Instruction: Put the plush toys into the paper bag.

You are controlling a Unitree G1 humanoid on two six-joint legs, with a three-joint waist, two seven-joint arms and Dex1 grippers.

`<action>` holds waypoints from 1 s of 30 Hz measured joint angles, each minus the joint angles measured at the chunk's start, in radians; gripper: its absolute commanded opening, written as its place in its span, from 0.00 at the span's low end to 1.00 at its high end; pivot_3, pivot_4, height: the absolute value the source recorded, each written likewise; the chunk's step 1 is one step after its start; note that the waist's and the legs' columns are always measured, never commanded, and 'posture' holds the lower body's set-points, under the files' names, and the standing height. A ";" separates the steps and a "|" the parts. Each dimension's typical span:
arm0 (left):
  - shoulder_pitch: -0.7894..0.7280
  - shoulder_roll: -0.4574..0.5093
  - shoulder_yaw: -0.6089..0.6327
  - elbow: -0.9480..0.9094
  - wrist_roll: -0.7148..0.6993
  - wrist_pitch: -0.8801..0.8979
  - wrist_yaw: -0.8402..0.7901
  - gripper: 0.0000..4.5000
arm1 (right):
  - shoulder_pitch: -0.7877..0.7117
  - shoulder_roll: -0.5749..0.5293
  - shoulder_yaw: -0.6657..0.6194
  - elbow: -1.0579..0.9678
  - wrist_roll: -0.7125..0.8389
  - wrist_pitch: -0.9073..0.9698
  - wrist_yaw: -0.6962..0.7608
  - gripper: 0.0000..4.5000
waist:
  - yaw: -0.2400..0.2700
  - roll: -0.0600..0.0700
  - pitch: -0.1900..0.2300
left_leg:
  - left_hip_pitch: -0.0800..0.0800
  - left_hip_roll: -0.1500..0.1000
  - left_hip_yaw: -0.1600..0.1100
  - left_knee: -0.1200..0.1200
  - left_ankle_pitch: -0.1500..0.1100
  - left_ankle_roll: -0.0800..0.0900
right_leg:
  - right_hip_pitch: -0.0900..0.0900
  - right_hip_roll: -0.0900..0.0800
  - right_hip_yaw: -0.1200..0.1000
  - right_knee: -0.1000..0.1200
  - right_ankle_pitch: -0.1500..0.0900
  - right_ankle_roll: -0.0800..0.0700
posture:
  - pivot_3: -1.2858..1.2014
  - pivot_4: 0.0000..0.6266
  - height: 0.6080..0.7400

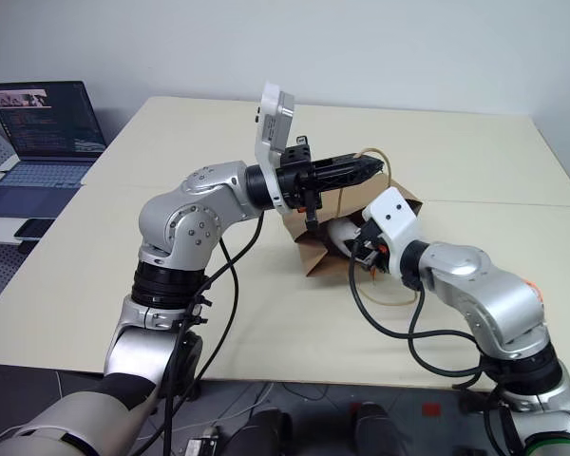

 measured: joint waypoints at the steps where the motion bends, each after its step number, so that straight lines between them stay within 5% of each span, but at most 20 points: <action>1: 0.001 -0.001 0.000 0.000 -0.001 0.001 0.001 0.00 | 0.000 0.007 0.007 0.007 -0.012 -0.008 -0.002 0.66 | 0.000 0.000 0.000 | 0.000 0.000 0.000 0.000 0.000 0.000 | 0.000 0.000 0.000 0.000 0.000 0.000 | 0.52 0.24 1.00; 5: 0.018 -0.010 0.000 -0.002 -0.009 0.015 0.018 0.00 | 0.000 0.073 0.031 0.071 -0.086 -0.081 -0.026 0.99 | -0.001 0.000 0.000 | 0.000 0.000 0.000 0.000 0.000 0.000 | 0.000 0.000 0.000 0.001 0.000 0.000 | 0.52 0.24 1.00; 16: 0.048 -0.030 -0.008 -0.023 -0.010 0.018 0.053 0.00 | 0.020 0.079 0.036 0.081 -0.141 -0.108 0.012 0.99 | -0.001 0.000 0.000 | 0.000 0.000 -0.001 0.000 0.000 0.000 | -0.001 0.000 0.000 0.003 0.000 0.000 | 0.52 0.24 1.00; 30: 0.070 -0.087 -0.028 -0.006 0.003 0.008 0.088 0.00 | 0.079 -0.266 -0.443 -0.207 0.214 0.199 0.269 0.99 | 0.002 0.000 0.000 | 0.000 0.000 0.000 0.000 0.000 0.000 | 0.001 0.000 -0.001 0.000 0.000 0.000 | 0.52 0.24 1.00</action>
